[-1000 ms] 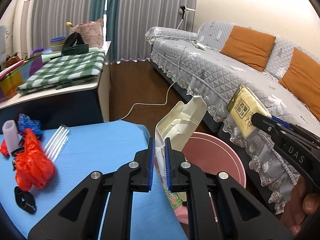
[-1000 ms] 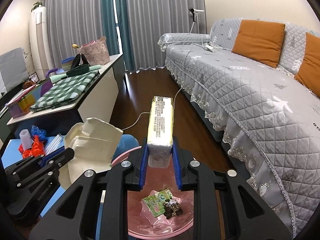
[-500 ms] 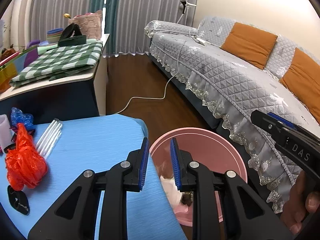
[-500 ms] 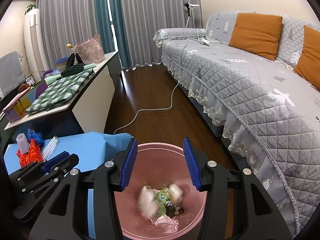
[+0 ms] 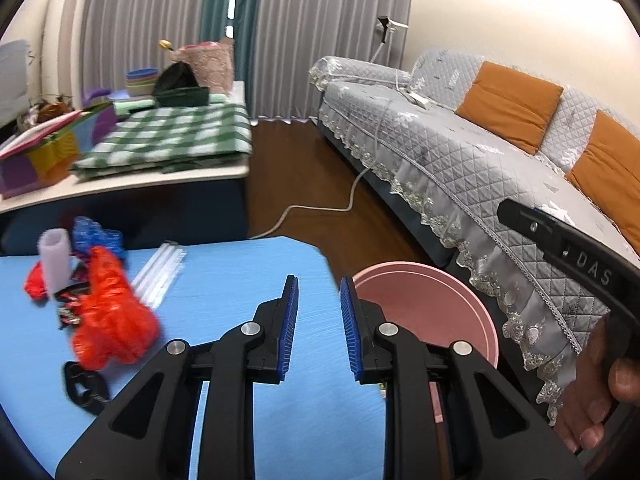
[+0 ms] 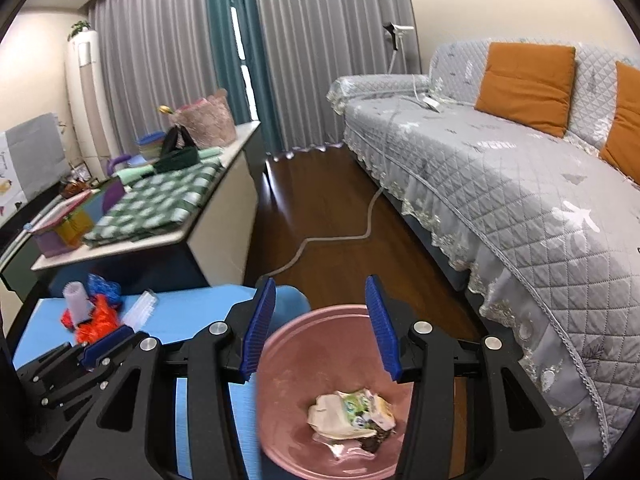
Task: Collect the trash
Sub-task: 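Return both open tools to the table toward the black strap and red bag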
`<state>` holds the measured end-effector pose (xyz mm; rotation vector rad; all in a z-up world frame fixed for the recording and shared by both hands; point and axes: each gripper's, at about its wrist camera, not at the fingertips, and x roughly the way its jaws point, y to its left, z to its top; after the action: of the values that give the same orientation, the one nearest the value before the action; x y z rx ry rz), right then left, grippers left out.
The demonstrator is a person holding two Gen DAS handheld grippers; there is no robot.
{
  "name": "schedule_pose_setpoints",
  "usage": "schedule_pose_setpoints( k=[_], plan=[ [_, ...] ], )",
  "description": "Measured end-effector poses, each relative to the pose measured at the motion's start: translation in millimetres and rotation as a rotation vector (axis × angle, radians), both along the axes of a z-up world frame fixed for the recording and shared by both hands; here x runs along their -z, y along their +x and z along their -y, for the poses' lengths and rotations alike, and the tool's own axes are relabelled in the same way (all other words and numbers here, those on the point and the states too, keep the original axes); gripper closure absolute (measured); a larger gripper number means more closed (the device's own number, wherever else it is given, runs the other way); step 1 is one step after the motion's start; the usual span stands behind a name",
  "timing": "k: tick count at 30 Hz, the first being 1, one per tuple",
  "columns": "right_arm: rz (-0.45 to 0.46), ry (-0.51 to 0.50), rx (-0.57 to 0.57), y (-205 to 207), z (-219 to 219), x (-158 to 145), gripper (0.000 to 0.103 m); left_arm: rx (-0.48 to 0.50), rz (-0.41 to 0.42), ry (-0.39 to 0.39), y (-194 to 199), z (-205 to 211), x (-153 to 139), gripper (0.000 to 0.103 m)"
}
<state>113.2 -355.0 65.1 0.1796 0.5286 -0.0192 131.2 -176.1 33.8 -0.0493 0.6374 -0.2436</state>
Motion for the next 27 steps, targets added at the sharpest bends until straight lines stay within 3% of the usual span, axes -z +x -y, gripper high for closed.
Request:
schedule_pose_setpoints(
  k=[9, 16, 27],
  plan=[
    [0.079, 0.016, -0.094, -17.6, -56.3, -30.4, 0.058, -0.114, 0.028, -0.007, -39.4, -71.1, -21.6, 0.081],
    [0.115, 0.061, -0.177, -30.4, -107.8, -48.3, 0.069, -0.224, 0.031, -0.018, -71.3, -136.8, -25.1, 0.081],
    [0.103, 0.037, -0.340, -27.7, -195.7, -39.8, 0.079, -0.352, -0.011, -0.049, -102.1, -226.0, 0.6, 0.081]
  ],
)
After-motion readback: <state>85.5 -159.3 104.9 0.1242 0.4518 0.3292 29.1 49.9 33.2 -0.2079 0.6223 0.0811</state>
